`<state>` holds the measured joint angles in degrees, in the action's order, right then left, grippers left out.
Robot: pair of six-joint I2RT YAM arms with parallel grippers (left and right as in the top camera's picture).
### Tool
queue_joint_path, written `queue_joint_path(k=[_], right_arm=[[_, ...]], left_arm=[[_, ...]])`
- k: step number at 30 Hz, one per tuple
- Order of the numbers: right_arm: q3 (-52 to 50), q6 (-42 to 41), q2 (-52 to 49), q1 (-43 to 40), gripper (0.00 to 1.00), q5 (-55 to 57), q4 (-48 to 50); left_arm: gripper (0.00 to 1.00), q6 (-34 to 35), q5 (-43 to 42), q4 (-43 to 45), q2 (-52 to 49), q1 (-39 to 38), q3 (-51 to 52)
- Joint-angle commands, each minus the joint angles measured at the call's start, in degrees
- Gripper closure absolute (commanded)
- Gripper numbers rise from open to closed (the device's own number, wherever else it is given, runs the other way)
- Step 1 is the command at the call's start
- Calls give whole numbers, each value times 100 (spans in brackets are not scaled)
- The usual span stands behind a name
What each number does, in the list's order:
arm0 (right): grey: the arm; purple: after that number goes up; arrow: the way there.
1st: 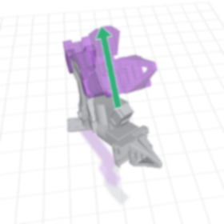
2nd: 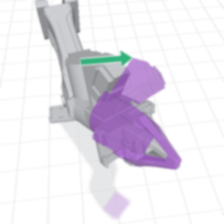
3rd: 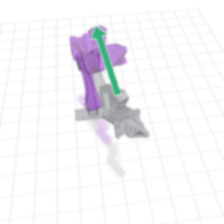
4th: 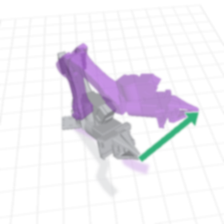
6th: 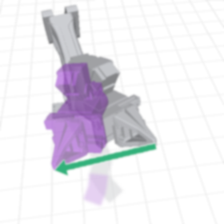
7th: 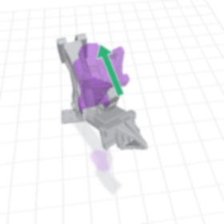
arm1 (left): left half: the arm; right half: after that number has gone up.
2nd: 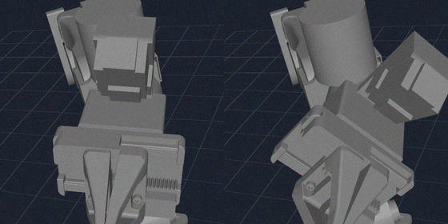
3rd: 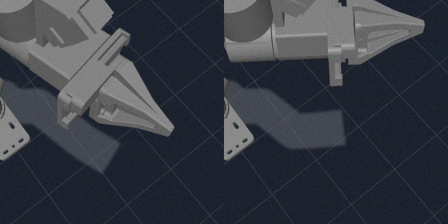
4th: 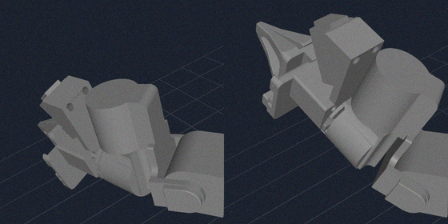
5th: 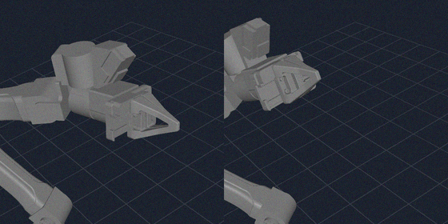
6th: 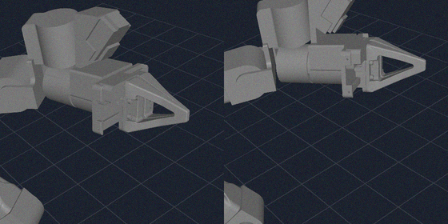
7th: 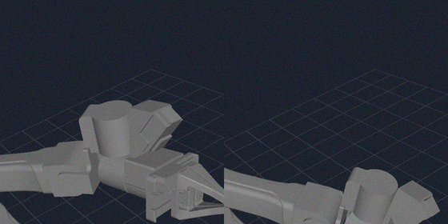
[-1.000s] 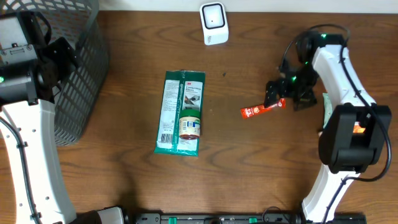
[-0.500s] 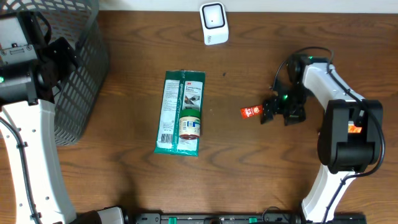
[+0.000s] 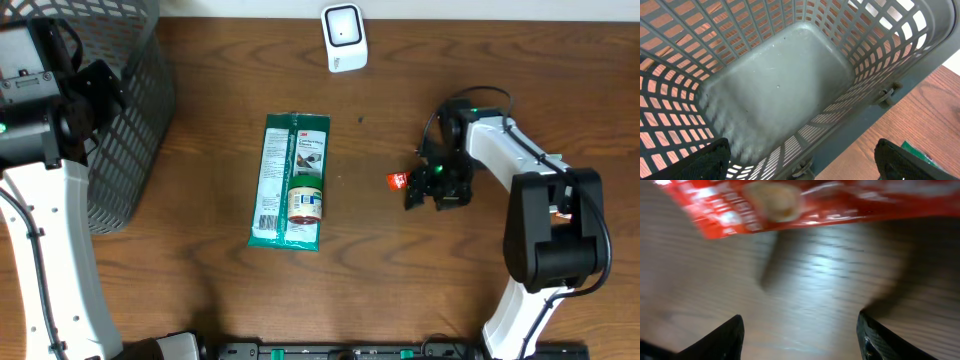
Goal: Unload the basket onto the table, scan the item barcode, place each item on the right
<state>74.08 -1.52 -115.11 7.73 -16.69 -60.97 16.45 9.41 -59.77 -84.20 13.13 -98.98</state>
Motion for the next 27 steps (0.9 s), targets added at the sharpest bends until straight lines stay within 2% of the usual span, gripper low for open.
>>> queue_joint_path(k=[1,6,14,15,17,18,23,27], right_arm=[[-260,-4,-339,219,32,-481,144],[-160,140,-315,205,40,-468,24],[-20,245,400,70,35,-459,-127],[-20,243,540,48,29,-457,-118],[-22,192,820,-2,8,-461,-48],[-22,96,953,-31,1,-461,9],[-22,-79,1215,-52,1,-459,94],[-35,-79,1198,-57,45,-420,79]], left_arm=[[7,-55,72,-2,-2,31,-35],[8,-55,72,-4,-2,31,-35],[8,-55,72,-4,-2,31,-35],[7,-55,72,-4,-2,31,-35],[7,-55,72,-4,-2,31,-35],[8,-55,72,-4,-2,31,-35],[8,-55,72,-4,-2,31,-35],[7,-55,72,-4,-2,31,-35]])
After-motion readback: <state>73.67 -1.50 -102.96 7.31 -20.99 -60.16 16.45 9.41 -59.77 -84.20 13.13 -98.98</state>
